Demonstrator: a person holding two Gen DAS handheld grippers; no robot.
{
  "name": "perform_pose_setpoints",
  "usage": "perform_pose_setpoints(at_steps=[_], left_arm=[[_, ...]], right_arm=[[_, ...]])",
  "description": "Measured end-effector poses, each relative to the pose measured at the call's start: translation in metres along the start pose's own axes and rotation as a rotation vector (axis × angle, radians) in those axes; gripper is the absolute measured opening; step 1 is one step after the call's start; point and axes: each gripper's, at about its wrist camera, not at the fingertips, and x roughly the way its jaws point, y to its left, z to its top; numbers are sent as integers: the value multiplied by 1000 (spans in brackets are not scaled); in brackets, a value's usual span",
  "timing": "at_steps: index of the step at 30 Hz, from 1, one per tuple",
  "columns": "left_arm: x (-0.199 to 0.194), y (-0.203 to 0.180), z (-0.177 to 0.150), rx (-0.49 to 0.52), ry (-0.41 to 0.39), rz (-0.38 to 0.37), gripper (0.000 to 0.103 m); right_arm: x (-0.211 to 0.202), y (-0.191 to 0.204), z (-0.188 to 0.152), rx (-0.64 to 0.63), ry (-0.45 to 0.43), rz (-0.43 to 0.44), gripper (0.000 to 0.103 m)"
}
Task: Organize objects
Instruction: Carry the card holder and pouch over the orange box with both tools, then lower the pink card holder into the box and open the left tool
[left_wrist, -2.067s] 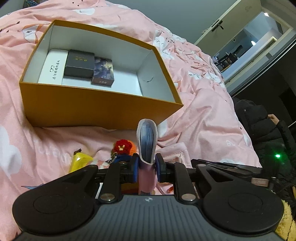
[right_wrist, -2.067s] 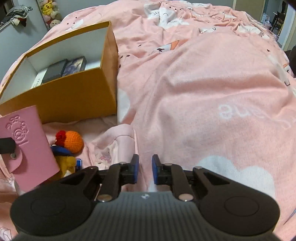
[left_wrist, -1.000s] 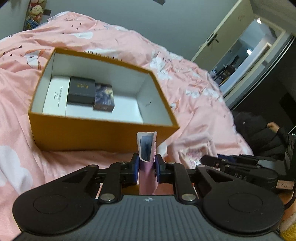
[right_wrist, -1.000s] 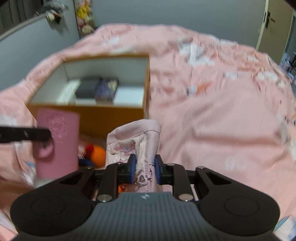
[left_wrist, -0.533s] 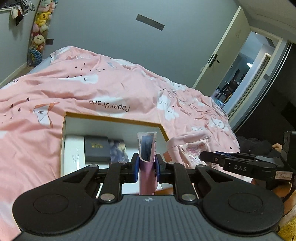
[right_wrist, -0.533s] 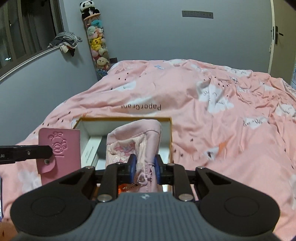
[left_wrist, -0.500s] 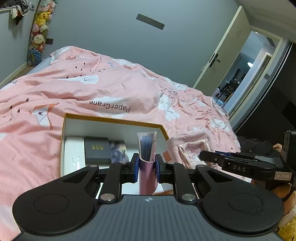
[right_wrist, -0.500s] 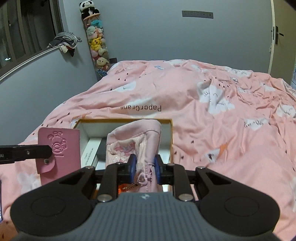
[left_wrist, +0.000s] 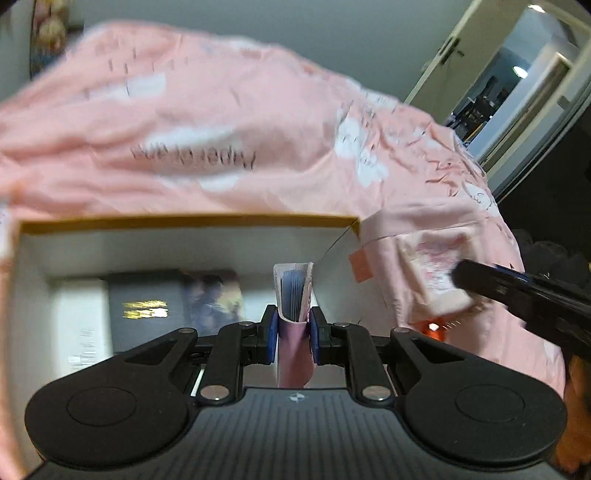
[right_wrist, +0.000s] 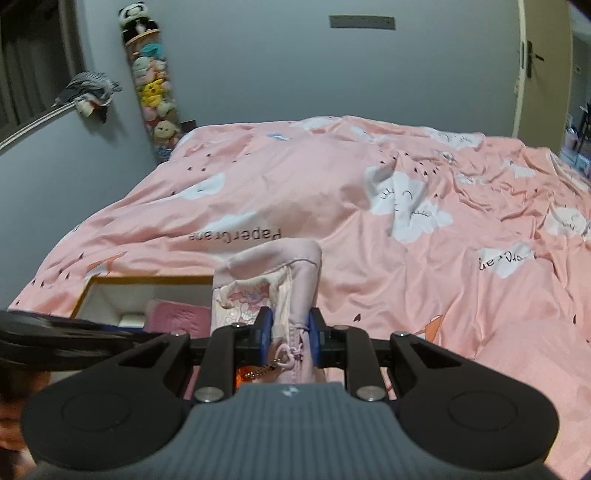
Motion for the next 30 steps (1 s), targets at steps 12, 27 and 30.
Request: perform_pose_setpoints(at_steps=[12, 27, 30], left_arm=[[75, 35, 16, -146, 84, -65, 22], [61, 4, 10, 221, 121, 166, 37], [58, -1, -2, 307, 163, 123, 37]], right_arm=[[40, -13, 6, -3, 56, -2, 22], [43, -13, 6, -19, 54, -11, 22], [42, -11, 7, -19, 52, -6, 22]])
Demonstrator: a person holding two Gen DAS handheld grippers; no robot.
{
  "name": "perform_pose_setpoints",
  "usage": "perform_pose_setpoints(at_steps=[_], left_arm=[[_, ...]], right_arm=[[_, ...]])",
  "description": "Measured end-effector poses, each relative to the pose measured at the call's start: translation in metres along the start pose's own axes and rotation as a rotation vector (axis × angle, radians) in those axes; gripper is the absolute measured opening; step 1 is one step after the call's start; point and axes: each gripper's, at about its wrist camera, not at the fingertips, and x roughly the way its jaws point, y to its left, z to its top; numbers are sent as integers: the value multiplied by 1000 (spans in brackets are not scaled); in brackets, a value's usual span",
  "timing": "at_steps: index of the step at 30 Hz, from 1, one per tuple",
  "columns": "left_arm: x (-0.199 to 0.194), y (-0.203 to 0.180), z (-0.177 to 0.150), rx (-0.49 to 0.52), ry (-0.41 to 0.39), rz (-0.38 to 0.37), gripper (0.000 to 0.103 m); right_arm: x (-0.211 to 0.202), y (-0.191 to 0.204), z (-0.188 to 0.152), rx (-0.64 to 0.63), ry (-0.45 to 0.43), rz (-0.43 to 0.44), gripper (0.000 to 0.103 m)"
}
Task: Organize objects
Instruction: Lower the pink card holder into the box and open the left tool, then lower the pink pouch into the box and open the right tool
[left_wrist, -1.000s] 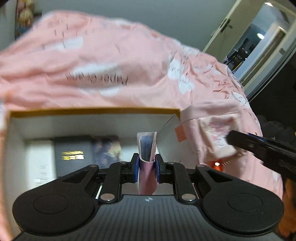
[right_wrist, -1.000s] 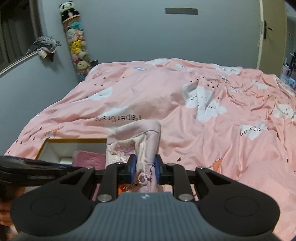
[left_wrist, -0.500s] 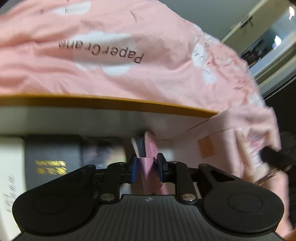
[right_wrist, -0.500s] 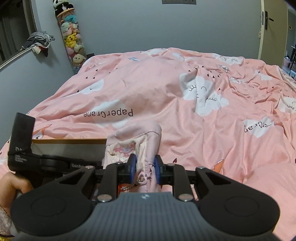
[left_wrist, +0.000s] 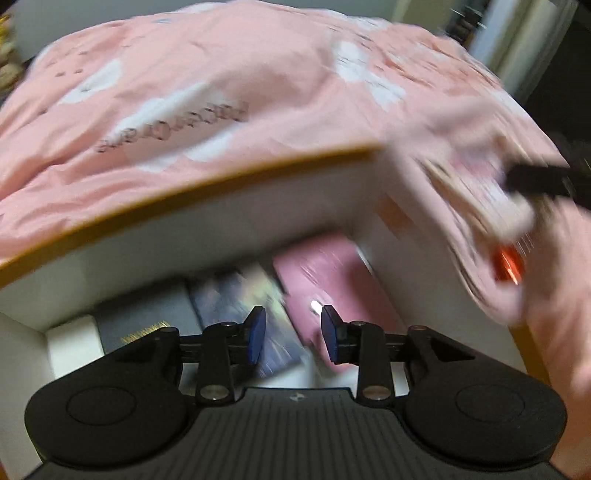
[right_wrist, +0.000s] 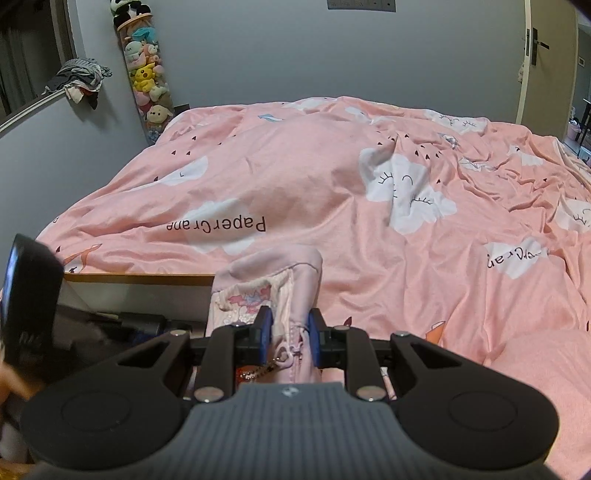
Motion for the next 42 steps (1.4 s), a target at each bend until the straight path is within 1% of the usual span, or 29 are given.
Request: perform_pose_setpoints(at_steps=[3, 4, 6, 8, 9, 12, 14, 16, 17, 21, 23, 27, 29, 36, 39, 40, 42], left_arm=[[6, -5, -5, 25, 19, -52, 36], [9, -5, -5, 26, 26, -49, 33], [13, -3, -2, 6, 34, -39, 31], [6, 0, 0, -15, 10, -19, 30], [0, 1, 0, -18, 0, -9, 28], [-23, 13, -7, -55, -32, 24, 28], [-39, 21, -13, -93, -65, 74, 28], [-54, 27, -21, -122, -99, 106, 28], [-60, 31, -24, -138, -114, 109, 28], [-80, 31, -37, -168, -167, 94, 28], [-83, 31, -40, -171, -179, 87, 29], [-87, 28, -43, -171, -191, 88, 29], [-86, 30, -46, -178, -199, 79, 29], [-88, 28, -53, -187, -210, 58, 29], [-90, 28, -55, -191, -216, 47, 29], [-91, 29, -56, -196, -217, 44, 29], [-91, 31, -58, -207, -215, 34, 29]], right_arm=[[-1, 1, 1, 5, 0, 11, 22], [-2, 2, 1, 9, 4, 21, 22], [0, 3, 1, 30, 29, 56, 22], [4, 3, 0, 55, 57, 89, 22], [6, 5, -1, 66, 72, 100, 22], [14, 12, -3, 71, 89, 97, 22], [20, 18, -4, 72, 108, 103, 22], [28, 28, -5, 73, 131, 90, 22], [33, 32, -6, 67, 140, 82, 22], [56, 47, -10, 54, 182, 17, 22], [67, 51, -12, 51, 200, -9, 22], [83, 55, -13, 33, 225, -89, 22], [86, 56, -14, 21, 229, -109, 22], [99, 71, -13, -116, 274, -178, 24], [97, 76, -12, -182, 273, -194, 29], [95, 75, -11, -194, 265, -195, 33], [86, 73, -9, -202, 239, -189, 34]])
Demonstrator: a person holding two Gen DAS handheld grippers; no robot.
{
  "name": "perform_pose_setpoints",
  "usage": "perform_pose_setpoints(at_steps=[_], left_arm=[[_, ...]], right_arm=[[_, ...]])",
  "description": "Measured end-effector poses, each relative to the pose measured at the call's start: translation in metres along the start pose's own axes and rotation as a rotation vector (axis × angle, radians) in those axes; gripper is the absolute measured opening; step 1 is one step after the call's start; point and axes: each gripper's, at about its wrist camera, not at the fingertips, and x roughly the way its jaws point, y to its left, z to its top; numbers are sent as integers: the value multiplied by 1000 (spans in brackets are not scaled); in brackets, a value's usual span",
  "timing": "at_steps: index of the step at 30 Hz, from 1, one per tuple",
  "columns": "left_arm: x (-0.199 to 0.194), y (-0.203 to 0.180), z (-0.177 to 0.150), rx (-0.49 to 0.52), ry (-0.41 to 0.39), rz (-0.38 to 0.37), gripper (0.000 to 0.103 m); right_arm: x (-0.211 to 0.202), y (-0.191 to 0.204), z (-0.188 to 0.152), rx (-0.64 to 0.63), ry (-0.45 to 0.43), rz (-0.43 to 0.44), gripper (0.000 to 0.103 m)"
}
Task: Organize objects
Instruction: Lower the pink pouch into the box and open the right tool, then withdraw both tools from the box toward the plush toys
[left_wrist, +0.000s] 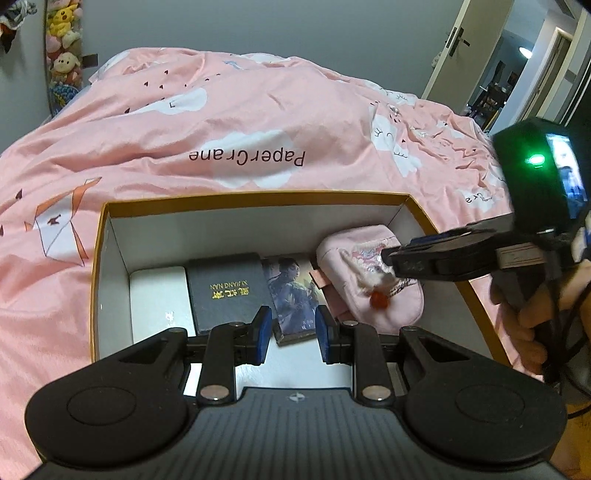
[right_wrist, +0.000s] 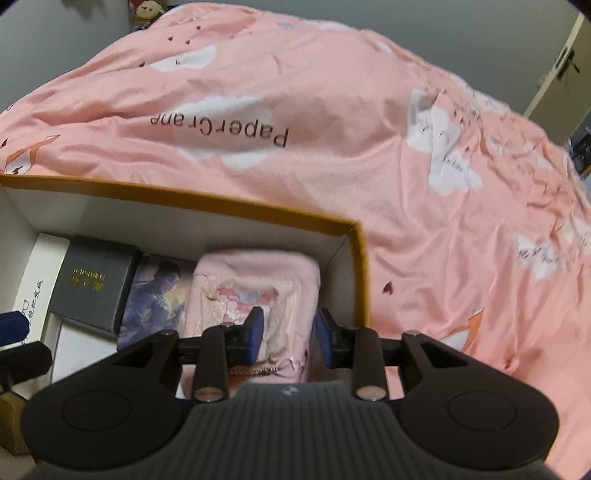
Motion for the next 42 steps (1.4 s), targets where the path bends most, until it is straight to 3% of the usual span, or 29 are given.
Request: perform_pose_setpoints(at_steps=[8, 15, 18, 24, 32, 38, 42], left_arm=[[2, -4, -3, 0, 5, -15, 29], [1, -11, -1, 12, -5, -25, 29], [-6, -21, 3, 25, -19, -27, 29], [-30, -45, 6, 57, -81, -50, 29], [-83, -83, -18, 157, -150, -71, 29], [-106, -95, -60, 187, -146, -43, 29], [-106, -96, -87, 171, -85, -59, 29]], right_arm=[[-24, 3, -13, -30, -8, 101, 31], [4, 5, -23, 21, 56, 142, 18], [-8, 2, -27, 33, 21, 150, 19], [-76, -14, -46, 71, -120, 211, 19], [-171, -32, -116, 101, -353, 226, 19], [-192, -34, -175, 64, -383, 190, 20], [-184, -37, -203, 131, -319, 208, 20]])
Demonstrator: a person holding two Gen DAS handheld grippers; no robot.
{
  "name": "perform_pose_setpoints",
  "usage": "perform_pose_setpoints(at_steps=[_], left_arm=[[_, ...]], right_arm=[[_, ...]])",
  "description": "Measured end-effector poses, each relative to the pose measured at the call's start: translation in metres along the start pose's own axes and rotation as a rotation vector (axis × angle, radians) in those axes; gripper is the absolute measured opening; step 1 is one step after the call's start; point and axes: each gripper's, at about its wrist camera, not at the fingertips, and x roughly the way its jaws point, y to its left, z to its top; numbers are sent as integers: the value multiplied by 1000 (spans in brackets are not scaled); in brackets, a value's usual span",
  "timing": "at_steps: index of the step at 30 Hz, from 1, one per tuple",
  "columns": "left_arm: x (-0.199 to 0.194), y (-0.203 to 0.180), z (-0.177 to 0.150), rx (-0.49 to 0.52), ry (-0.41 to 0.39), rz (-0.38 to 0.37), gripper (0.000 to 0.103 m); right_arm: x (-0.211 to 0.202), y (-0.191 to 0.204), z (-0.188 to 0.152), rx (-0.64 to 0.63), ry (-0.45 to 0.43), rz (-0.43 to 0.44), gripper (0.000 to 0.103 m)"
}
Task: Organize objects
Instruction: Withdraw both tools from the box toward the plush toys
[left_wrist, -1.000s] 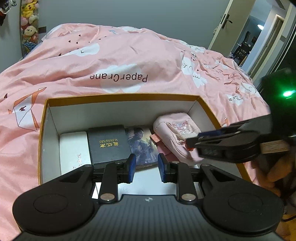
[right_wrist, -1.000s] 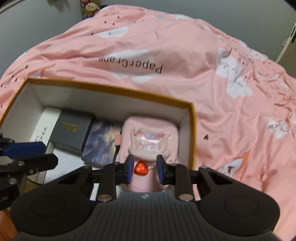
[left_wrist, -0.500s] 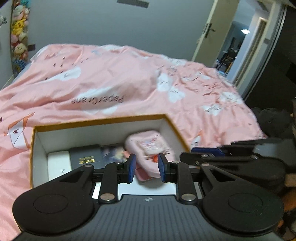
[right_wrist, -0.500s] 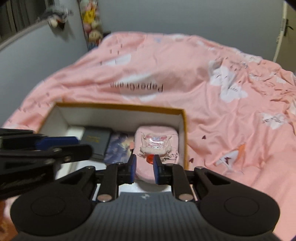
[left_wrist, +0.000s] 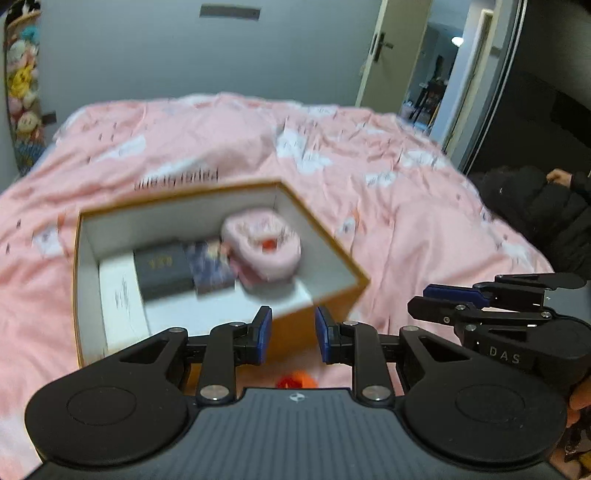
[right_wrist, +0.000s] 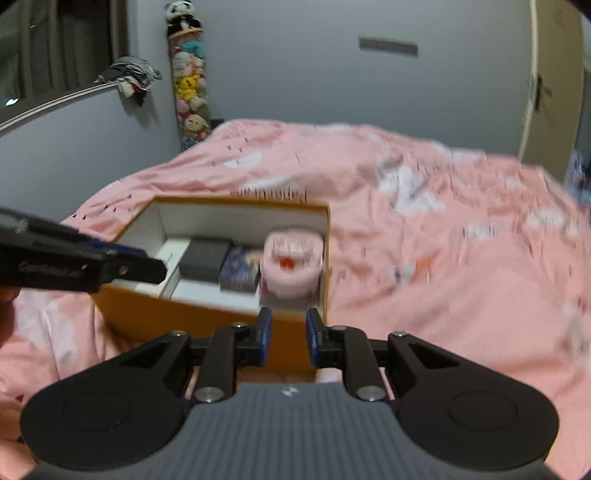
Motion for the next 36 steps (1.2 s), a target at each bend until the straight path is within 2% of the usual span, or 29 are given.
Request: perform_pose_setpoints(at_steps=[5, 14, 18, 22, 25, 29, 31, 33, 34, 36], left_arm=[[8, 1, -33, -63, 123, -19, 29], [4, -5, -93, -125, 324, -40, 29], [11, -11, -114, -130, 440, -60, 29], [19, -15, -136, -124, 541, -64, 28], [16, -11, -136, -131, 527, -65, 29], [-6, -6, -117, -70, 359, -70, 29], [-14, 1, -104, -38, 291, -58, 34], [-15, 9, -94, 20, 250, -6, 39], [-13, 13, -91, 49, 239, 17, 45], [-2, 26, -87, 40, 257, 35, 47]], right_arm=[[5, 0, -32, 49, 120, 35, 20], [15, 12, -90, 96, 359, 155, 34], [14, 23, -107, 61, 445, 182, 34], [17, 39, -117, -40, 503, 183, 34], [19, 42, -117, -52, 509, 191, 35], [15, 32, -102, 13, 443, 218, 36], [20, 28, -92, 66, 414, 253, 40], [32, 31, -83, 97, 419, 264, 43], [37, 33, -79, 108, 422, 269, 43], [49, 37, -74, 130, 438, 268, 45]])
